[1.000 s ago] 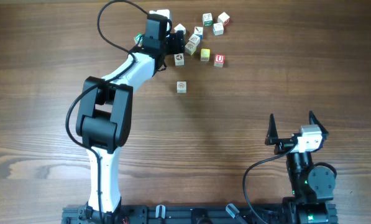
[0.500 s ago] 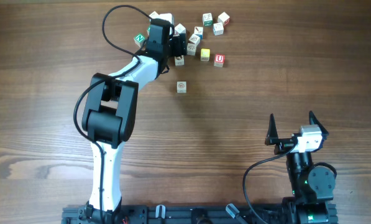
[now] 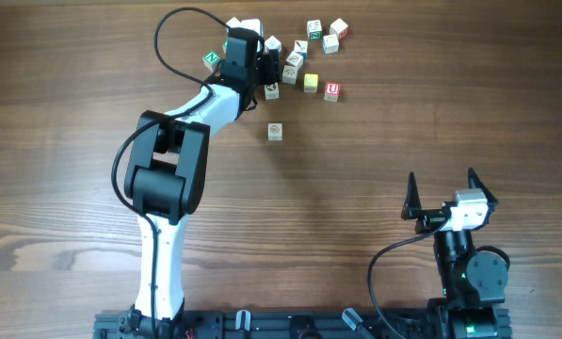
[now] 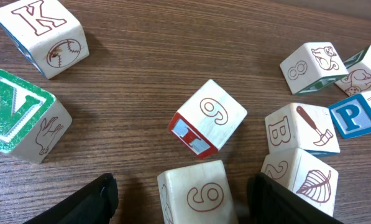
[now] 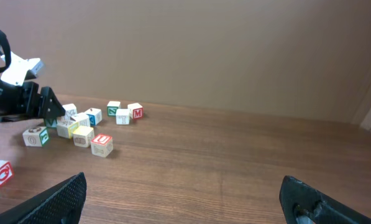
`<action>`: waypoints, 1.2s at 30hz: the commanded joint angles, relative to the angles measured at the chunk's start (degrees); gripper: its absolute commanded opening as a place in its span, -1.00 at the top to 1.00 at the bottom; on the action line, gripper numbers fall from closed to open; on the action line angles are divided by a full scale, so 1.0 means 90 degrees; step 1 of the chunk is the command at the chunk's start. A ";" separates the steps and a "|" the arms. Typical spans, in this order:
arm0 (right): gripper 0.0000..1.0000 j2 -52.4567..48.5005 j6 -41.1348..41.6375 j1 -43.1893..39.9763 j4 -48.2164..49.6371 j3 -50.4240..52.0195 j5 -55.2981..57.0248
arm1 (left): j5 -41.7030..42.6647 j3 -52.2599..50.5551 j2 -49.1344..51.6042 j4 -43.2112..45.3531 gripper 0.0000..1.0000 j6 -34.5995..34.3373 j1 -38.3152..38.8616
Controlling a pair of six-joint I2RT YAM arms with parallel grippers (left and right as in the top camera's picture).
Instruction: Form a horizontal line
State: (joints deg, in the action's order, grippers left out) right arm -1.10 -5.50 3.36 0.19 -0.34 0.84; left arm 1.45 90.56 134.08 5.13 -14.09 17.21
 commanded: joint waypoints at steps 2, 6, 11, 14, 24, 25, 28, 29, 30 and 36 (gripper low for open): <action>-1.00 0.0022 -0.0056 0.0032 0.0017 0.0005 -0.0100 | -0.0041 0.0070 0.0192 -0.0107 -0.41 -0.0010 0.0024; -0.99 0.0022 -0.0056 0.0032 0.0017 0.0005 -0.0102 | -0.0177 0.0070 0.0192 -0.0175 -0.33 -0.0005 0.0022; -1.00 0.0022 -0.0056 0.0032 0.0017 0.0005 -0.0100 | -0.0386 0.0070 0.0189 -0.0187 -0.22 -0.0005 0.0017; -0.99 0.0022 -0.0056 0.0032 0.0017 0.0005 -0.0100 | -0.0386 0.0070 0.0187 -0.0185 -0.16 0.0017 0.0017; -0.98 0.0022 -0.0056 0.0032 0.0017 0.0005 -0.0102 | -0.0508 0.0070 0.0155 -0.0194 0.25 0.0044 0.0017; -1.00 0.0022 -0.0058 0.0032 0.0017 0.0005 -0.0100 | -0.0537 0.0070 0.0148 -0.0204 0.32 0.0046 0.0017; -1.00 0.0022 -0.0056 0.0032 0.0017 0.0005 -0.0100 | -0.0714 0.0070 0.0090 -0.0245 0.38 0.0046 0.0017; -0.99 0.0022 -0.0056 0.0032 0.0017 0.0005 -0.0100 | -0.0765 0.0070 0.0061 -0.0274 0.38 0.0046 0.0017; -1.00 0.0022 -0.0056 0.0032 0.0017 0.0005 -0.0100 | -0.0772 0.0070 0.0049 -0.0294 0.38 0.0063 0.0017; -0.99 0.0022 -0.0058 0.0032 0.0017 0.0005 -0.0100 | -0.0794 0.0070 -0.0143 -0.0517 0.35 0.0233 0.0017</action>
State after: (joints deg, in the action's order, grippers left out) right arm -1.10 -5.50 3.36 0.19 -0.34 0.84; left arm -3.86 90.85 134.04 2.15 -13.56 17.28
